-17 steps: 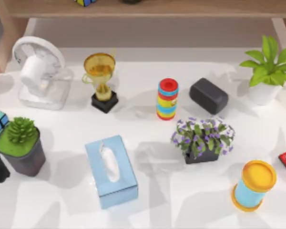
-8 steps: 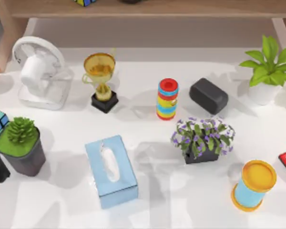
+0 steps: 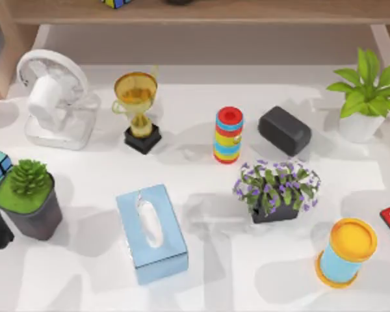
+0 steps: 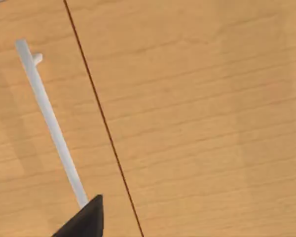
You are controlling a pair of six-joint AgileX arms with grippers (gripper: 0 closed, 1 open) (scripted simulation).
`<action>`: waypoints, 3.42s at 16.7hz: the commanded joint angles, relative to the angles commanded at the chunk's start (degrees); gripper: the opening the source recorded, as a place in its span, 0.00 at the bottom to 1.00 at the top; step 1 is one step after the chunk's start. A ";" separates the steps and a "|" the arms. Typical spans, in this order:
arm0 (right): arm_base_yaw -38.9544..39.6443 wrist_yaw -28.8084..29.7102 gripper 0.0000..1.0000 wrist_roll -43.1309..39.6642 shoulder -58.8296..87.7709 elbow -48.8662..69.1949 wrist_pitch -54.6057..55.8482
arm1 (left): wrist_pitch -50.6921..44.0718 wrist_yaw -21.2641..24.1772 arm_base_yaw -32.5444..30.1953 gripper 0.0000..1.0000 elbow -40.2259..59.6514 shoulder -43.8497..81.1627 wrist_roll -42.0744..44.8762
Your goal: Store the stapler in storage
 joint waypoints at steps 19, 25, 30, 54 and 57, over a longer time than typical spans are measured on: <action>-2.92 -2.87 1.00 -13.73 22.62 15.83 8.67 | 0.00 0.00 0.00 1.00 0.00 0.00 0.00; -2.68 -2.63 0.92 -13.74 23.24 17.17 7.95 | 0.00 0.00 0.00 1.00 0.00 0.00 0.00; -2.68 -2.63 0.55 -13.74 23.24 17.17 7.95 | 0.00 0.00 0.00 1.00 0.00 0.00 0.00; -6.02 -5.85 0.00 -13.55 17.31 3.21 15.21 | 0.00 0.00 0.00 1.00 0.00 0.00 0.00; -6.67 -6.48 0.00 -13.53 16.22 1.19 16.73 | 0.00 0.00 0.00 1.00 0.00 0.00 0.00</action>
